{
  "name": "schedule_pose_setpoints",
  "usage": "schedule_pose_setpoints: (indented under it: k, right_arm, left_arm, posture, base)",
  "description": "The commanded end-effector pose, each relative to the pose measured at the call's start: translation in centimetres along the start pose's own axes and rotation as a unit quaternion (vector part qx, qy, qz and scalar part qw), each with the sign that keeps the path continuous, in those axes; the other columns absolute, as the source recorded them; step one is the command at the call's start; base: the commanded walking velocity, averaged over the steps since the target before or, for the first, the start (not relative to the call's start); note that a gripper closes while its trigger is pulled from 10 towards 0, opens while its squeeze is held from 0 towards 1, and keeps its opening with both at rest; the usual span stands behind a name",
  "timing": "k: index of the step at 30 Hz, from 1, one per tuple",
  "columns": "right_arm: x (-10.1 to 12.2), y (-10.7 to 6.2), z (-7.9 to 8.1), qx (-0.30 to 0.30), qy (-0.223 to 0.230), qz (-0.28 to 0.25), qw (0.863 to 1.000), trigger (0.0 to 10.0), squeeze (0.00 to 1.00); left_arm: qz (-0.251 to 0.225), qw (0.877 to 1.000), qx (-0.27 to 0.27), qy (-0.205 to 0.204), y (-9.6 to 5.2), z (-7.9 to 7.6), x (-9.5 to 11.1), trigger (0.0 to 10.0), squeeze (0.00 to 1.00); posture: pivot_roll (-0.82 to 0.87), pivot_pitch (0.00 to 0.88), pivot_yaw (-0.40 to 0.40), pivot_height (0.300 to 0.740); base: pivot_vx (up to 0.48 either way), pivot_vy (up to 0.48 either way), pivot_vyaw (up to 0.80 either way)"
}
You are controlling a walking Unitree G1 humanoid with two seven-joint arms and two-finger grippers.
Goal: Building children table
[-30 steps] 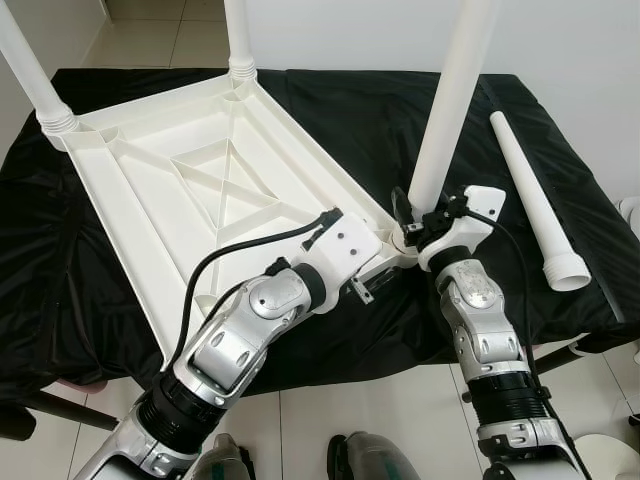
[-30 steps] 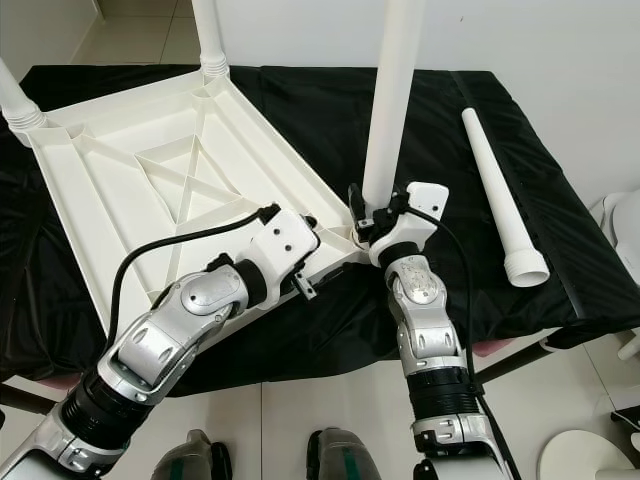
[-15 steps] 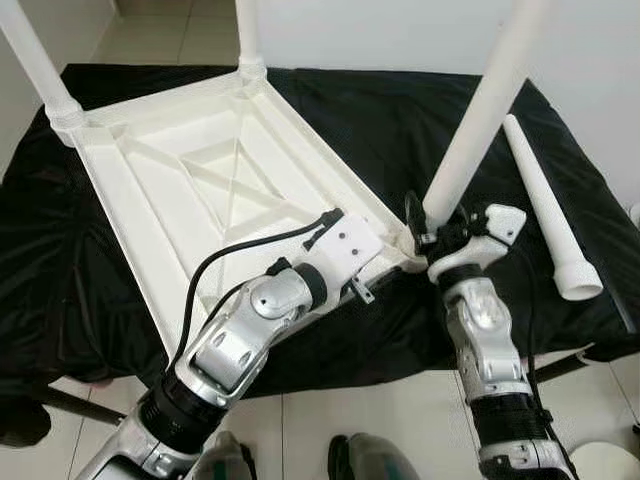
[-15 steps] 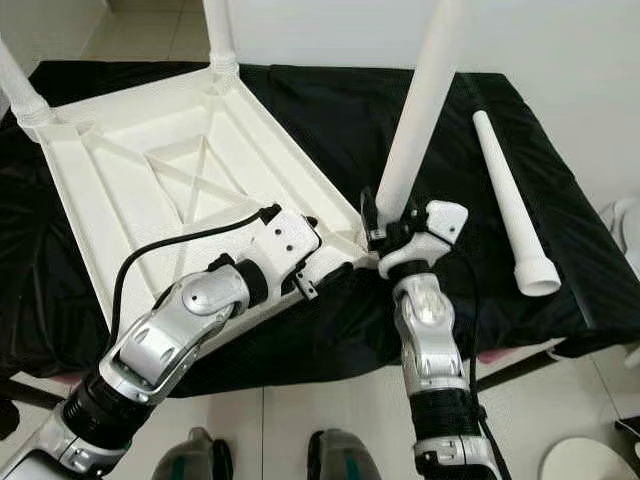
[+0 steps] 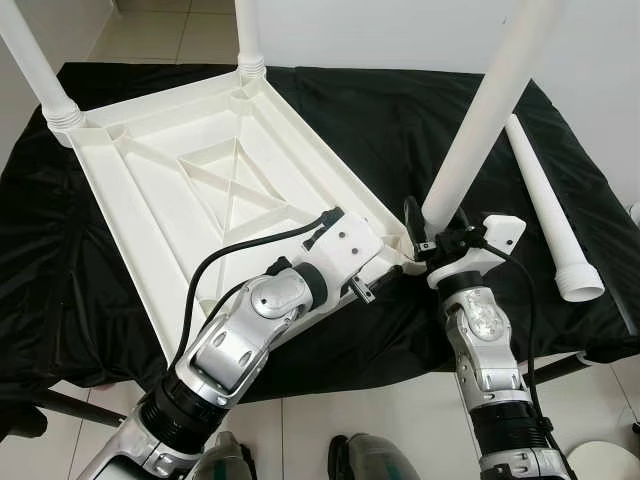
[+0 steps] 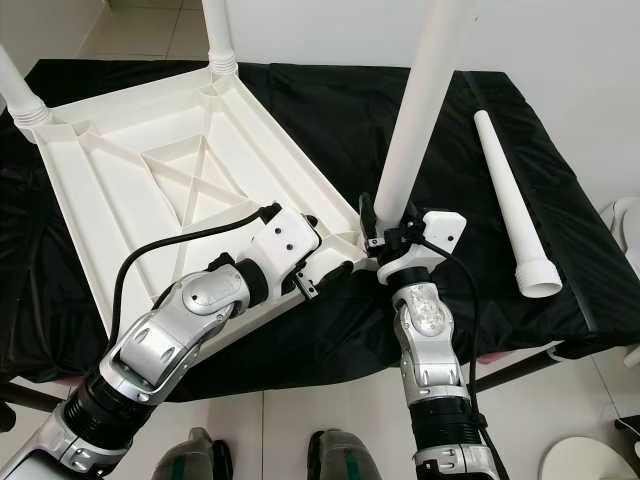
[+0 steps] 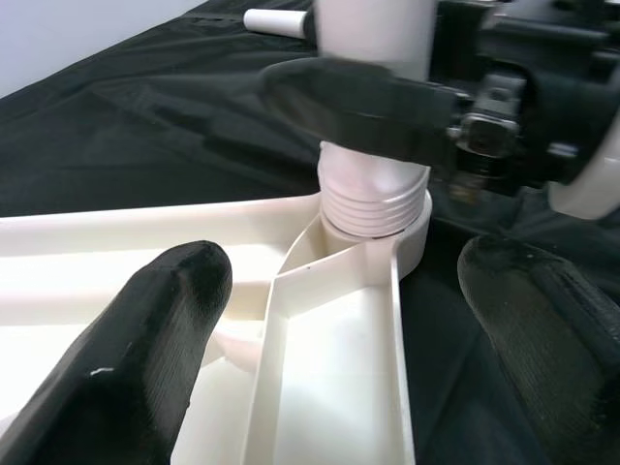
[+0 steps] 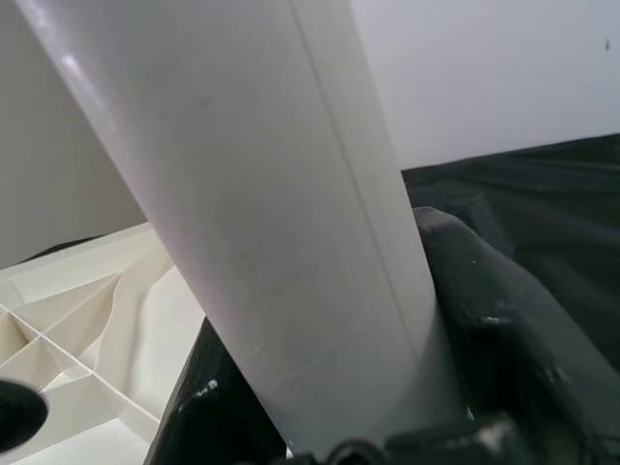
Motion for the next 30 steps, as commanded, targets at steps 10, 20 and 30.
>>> schedule_pose_setpoints:
  k: [10,20,30]
  right_arm:
    - [-4.6,-1.4,-1.0,-0.044,0.03,0.112,0.992,10.0,0.0]
    - [-4.3,1.5,-1.8,-0.068,0.064,0.165,0.982,10.0,0.0]
    - [-4.7,1.2,-2.4,-0.075,0.058,0.172,0.981,10.0,0.0]
  left_arm:
    - [-0.008,1.0,-0.013,0.008,-0.1,-0.1,0.4,10.0,0.0]
    - [-0.008,1.0,-0.015,0.011,0.0,-0.2,0.5,10.0,0.0]
    - [-0.009,1.0,-0.014,0.011,0.0,-0.3,0.5,10.0,0.0]
  posture:
    - [-0.1,0.067,-0.008,0.74]
    - [-0.09,0.057,-0.008,0.74]
    - [-0.09,0.052,-0.018,0.74]
  base:
    - [0.0,0.0,0.0]
    - [0.0,0.0,0.0]
    - [0.0,0.0,0.0]
Point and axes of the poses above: a point about 5 cm out from each wrist's last joint towards the gripper, its own y axis pointing out of the wrist towards the gripper, its own x axis along the axis of the wrist's last joint, z = x × y, the point moved 5 cm from there along y, pointing out of the wrist towards the gripper, and after that the axes turned 12 degrees about y, right-handed, at the moved point
